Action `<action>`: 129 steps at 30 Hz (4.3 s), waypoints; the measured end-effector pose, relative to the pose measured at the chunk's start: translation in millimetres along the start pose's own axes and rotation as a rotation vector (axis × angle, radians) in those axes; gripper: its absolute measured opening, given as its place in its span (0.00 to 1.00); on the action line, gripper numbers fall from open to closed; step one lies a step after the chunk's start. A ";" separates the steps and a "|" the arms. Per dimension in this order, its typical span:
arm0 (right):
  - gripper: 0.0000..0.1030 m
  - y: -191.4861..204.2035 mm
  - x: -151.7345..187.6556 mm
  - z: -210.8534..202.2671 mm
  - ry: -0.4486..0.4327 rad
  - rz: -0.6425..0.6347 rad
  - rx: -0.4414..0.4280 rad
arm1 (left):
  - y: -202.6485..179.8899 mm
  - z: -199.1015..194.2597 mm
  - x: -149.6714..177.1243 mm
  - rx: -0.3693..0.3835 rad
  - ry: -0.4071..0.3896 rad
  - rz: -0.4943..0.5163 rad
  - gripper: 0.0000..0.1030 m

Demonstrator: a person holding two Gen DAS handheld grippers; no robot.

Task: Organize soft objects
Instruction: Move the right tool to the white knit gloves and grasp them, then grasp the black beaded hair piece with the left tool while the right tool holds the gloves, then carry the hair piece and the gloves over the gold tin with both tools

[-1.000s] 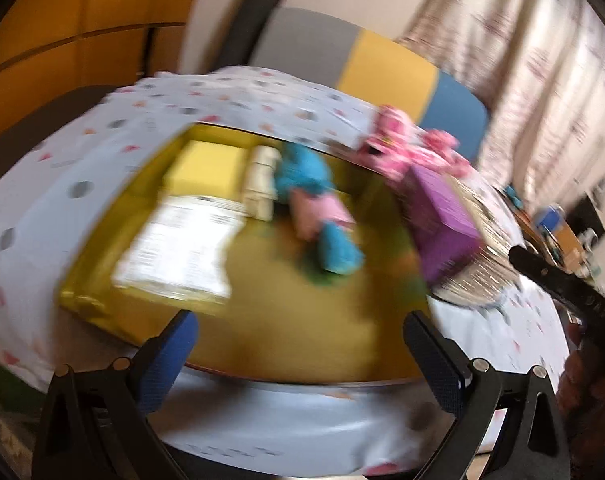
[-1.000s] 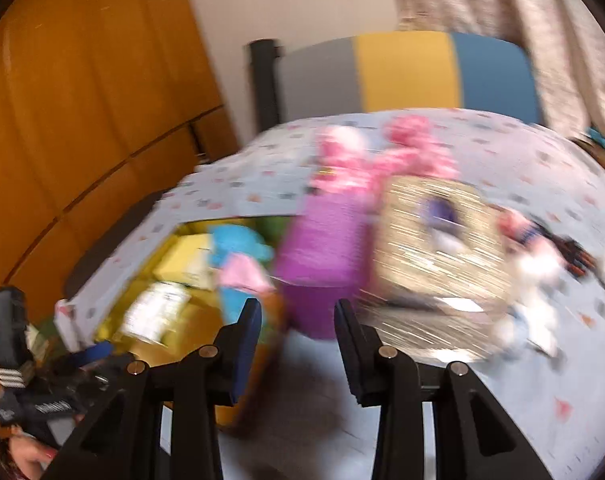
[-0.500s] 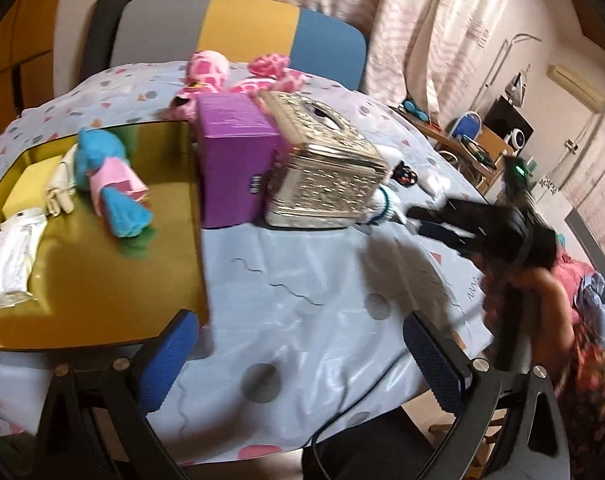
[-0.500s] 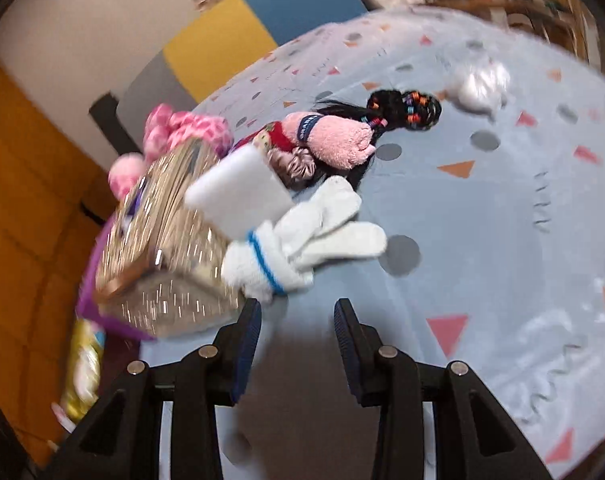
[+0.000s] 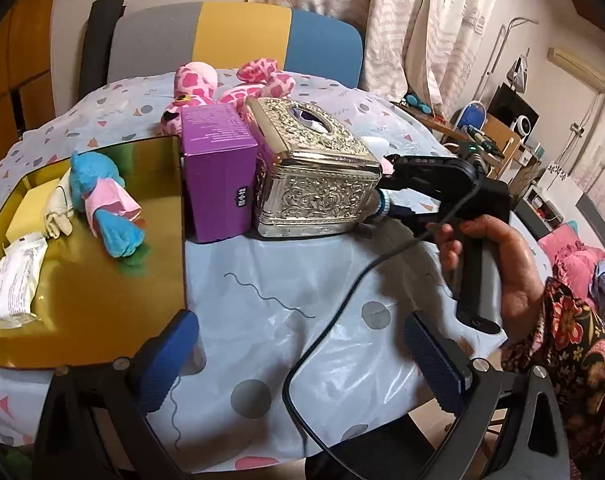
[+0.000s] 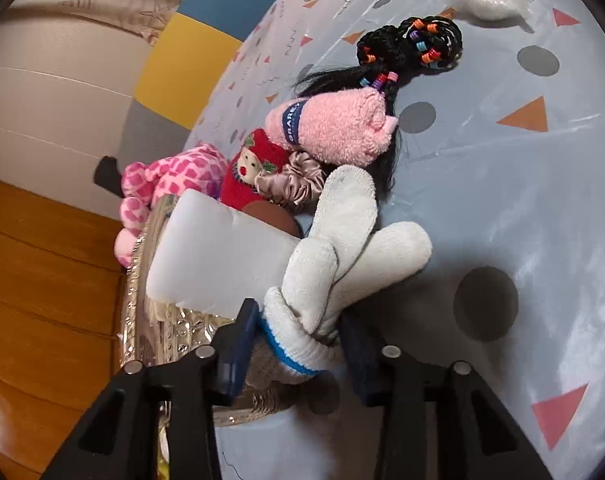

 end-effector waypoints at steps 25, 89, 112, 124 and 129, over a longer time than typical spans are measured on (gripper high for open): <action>0.33 -65.9 -26.4 -104.7 -0.357 -0.258 0.191 | -146.0 128.2 -156.2 -0.057 0.123 0.261 1.00; 0.33 -85.9 -24.1 -118.1 -0.432 -0.154 -0.001 | -241.0 290.1 -197.7 0.102 0.187 0.279 1.00; 0.33 -88.8 -23.2 -116.6 -0.439 -0.158 -0.030 | -272.8 310.6 -213.3 0.154 0.144 0.346 0.22; 0.33 -91.0 -24.0 -117.0 -0.437 -0.159 -0.032 | -234.8 194.1 -242.0 0.280 -0.064 0.227 0.22; 0.33 -90.5 -23.9 -117.5 -0.436 -0.160 -0.031 | -213.8 138.0 -231.1 0.321 -0.129 0.199 0.22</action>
Point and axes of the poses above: each gripper's, at about its wrist camera, not at the fingertips, and z roughly the way its jaws point, y to its left, x to its underside, the point moved 7 cm from there along z, roughly the way its jaws point, and after that the axes turned 1 degree about -x, right-handed, at the moved point
